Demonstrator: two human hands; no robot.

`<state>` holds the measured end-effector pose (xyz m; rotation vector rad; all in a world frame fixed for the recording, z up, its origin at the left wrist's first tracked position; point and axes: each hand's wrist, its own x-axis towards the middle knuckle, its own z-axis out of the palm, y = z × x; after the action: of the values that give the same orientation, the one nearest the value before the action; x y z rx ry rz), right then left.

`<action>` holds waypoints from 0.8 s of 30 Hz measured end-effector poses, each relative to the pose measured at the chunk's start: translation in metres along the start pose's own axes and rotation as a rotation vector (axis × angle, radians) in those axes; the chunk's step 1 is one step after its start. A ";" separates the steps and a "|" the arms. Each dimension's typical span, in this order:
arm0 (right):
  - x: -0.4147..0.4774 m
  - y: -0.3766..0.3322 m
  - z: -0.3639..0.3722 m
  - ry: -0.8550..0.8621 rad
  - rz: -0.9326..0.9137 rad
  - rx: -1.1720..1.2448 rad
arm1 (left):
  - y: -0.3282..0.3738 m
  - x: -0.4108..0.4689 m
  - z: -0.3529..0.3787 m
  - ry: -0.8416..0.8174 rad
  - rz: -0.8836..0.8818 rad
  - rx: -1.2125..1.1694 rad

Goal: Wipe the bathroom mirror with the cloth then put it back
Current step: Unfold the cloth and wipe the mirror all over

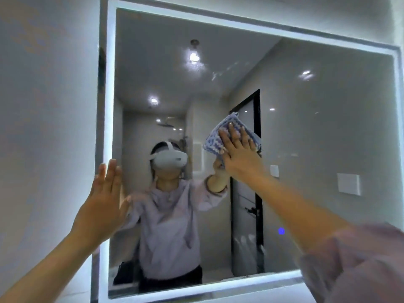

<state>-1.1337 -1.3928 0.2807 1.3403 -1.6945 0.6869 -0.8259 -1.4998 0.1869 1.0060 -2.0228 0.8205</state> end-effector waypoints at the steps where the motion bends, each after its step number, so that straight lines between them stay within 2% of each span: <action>1: -0.002 0.003 0.003 -0.001 -0.017 -0.022 | 0.004 0.001 -0.005 0.024 -0.038 -0.039; 5: -0.024 0.014 0.014 -0.031 -0.246 -0.076 | 0.028 0.009 -0.020 0.106 -0.227 -0.171; 10: -0.031 0.040 0.015 -0.046 -0.434 -0.108 | 0.085 0.028 -0.041 0.258 -0.122 -0.005; 12: -0.019 0.051 0.011 0.014 -0.411 -0.068 | 0.101 0.031 -0.047 0.262 -0.093 0.051; 16: 0.019 0.077 -0.002 0.112 -0.152 -0.003 | 0.108 0.028 -0.043 0.168 -0.094 0.126; 18: 0.024 0.071 0.000 0.132 -0.085 0.005 | 0.101 0.023 -0.037 0.107 -0.088 0.146; 22: 0.005 0.048 0.015 0.118 -0.191 0.044 | 0.100 0.028 -0.034 0.032 -0.098 0.143; 24: -0.001 0.052 0.017 0.112 -0.271 0.023 | 0.111 0.037 -0.037 0.078 -0.103 0.119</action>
<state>-1.1877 -1.3922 0.2762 1.4853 -1.3881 0.6124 -0.9238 -1.4304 0.2130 1.1179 -1.8578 0.9193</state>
